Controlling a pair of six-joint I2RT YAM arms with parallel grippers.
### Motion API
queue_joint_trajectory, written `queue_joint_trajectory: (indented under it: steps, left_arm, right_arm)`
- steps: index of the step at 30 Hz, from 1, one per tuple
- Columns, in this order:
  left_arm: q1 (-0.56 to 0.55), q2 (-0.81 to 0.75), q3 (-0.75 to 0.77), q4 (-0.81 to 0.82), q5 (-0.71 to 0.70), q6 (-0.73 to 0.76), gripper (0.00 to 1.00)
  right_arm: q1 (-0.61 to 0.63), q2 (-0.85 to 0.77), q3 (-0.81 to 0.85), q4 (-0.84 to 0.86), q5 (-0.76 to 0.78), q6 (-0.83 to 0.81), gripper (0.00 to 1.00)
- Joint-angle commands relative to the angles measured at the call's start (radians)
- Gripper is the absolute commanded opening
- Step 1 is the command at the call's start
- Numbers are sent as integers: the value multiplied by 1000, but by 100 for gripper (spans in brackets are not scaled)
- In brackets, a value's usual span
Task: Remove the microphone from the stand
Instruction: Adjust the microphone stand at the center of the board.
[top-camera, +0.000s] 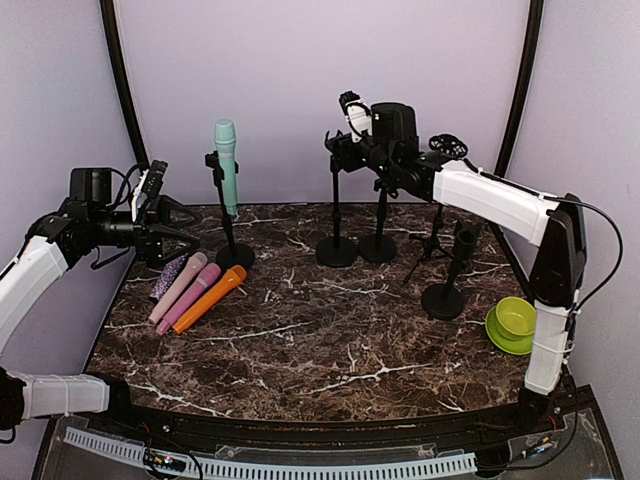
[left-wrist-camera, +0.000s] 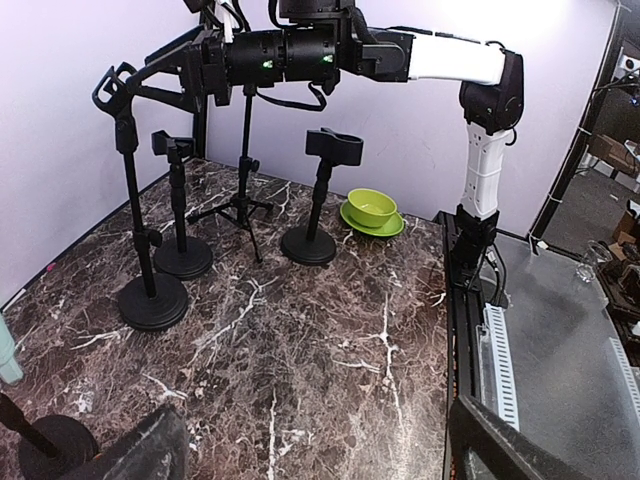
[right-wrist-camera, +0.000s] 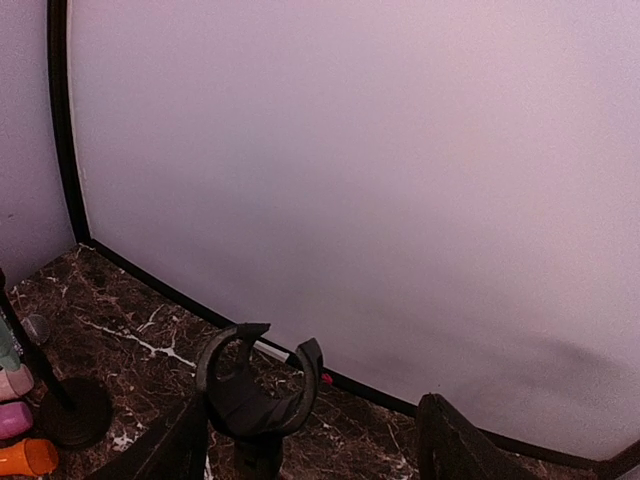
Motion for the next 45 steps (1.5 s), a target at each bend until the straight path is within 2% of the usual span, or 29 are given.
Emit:
queue_joint_trajectory:
  steps: [1, 7, 20, 25, 32, 40, 45]
  left_arm:
    - [8, -21, -12, 16, 24, -10, 92]
    - [8, -27, -24, 23, 24, -15, 92]
    - [8, -35, -33, 26, 26, -17, 91]
    - [8, -38, -36, 16, 24, -8, 91]
    - [8, -40, -41, 21, 24, -8, 91]
    - [8, -42, -48, 36, 23, -18, 90]
    - [8, -43, -56, 48, 25, -27, 90]
  right_arm:
    - [-6, -71, -4, 67, -59, 33, 73]
    - [-12, -62, 55, 32, -72, 44, 73]
    - [-30, 96, 303, -174, 4, 69, 70]
    - [-30, 140, 351, -232, 14, 71, 70]
    - [-32, 147, 331, -280, 58, 81, 67]
    - [-30, 92, 197, -221, 19, 81, 59]
    - [-23, 66, 109, -182, -17, 91, 62]
